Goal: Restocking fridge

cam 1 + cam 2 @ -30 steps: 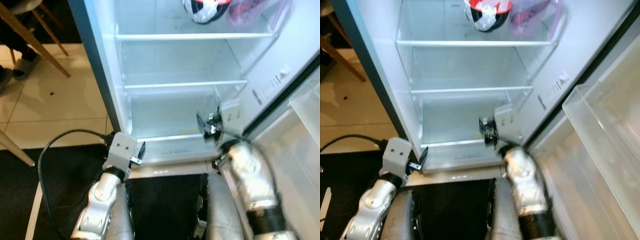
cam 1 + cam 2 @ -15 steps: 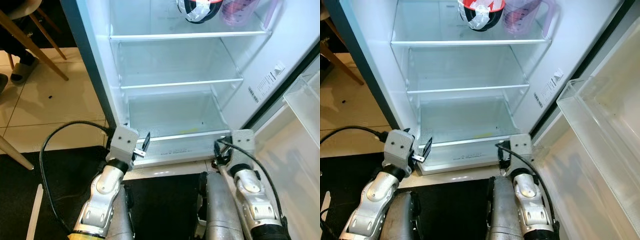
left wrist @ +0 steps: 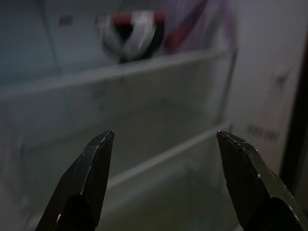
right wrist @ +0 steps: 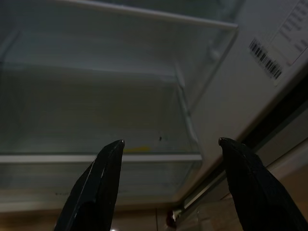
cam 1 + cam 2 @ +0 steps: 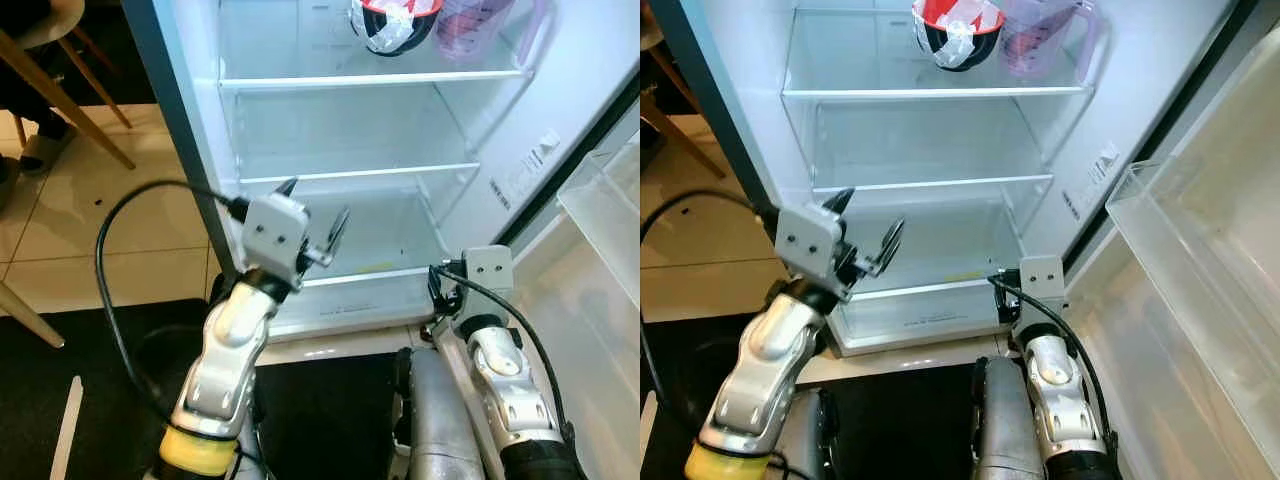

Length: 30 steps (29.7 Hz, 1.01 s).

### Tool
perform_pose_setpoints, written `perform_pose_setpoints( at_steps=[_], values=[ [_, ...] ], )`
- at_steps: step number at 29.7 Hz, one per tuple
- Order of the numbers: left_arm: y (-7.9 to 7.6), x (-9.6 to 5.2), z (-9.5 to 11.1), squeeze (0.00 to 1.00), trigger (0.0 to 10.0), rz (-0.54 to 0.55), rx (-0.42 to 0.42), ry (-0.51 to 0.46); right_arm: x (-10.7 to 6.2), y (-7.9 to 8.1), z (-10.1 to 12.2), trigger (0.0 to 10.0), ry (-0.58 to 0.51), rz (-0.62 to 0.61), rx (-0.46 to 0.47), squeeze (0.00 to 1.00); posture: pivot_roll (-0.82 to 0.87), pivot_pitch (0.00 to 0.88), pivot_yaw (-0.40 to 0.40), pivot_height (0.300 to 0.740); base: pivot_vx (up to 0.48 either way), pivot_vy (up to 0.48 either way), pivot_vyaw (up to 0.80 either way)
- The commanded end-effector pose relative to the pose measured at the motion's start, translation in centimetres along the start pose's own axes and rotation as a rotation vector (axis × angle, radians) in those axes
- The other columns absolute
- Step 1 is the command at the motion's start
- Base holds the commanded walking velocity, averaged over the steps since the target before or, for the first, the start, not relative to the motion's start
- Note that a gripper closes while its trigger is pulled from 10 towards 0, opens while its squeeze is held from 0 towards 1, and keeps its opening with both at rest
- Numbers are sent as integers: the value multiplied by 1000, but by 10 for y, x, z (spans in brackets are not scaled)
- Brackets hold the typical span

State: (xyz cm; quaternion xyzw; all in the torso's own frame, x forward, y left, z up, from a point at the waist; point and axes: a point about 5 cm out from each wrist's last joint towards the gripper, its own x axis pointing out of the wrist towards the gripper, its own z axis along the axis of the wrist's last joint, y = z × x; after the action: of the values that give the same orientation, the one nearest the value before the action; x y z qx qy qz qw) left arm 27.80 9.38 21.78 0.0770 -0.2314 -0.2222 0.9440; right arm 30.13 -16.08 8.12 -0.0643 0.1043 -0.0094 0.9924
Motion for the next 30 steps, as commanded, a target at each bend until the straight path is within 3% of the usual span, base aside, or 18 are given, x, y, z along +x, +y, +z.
perform_pose_setpoints(
  at_steps=[1, 13, 14, 20, 30],
  values=[
    [-7, 2, 3, 0, 10000, -21, -27, -5, -1, -1, -6, 10000, 17, 2, -9, 0, 5, 156, -81, 553, 0, 0, 0],
    [-7, -6, -8, 0, 10000, -12, -50, 65, -2, -5, -4, 10000, -7, 7, -22, 0, -1, 149, -82, 553, 0, 0, 0],
    [-4, -13, -21, 0, 10000, 22, -62, 130, -2, -5, -7, 10000, 2, 8, -15, 0, 0, 149, -81, 553, 0, 0, 0],
    [3, -35, -50, 0, 10000, 53, -35, 262, -6, -12, -21, 10000, 43, -32, 7, 0, -1, 154, -81, 563, 0, 0, 0],
    [2, -39, -55, 0, 10000, 57, -27, 285, -6, -16, -25, 10000, 64, -45, -4, 0, -8, 154, -82, 608, 0, 0, 0]
  ],
)
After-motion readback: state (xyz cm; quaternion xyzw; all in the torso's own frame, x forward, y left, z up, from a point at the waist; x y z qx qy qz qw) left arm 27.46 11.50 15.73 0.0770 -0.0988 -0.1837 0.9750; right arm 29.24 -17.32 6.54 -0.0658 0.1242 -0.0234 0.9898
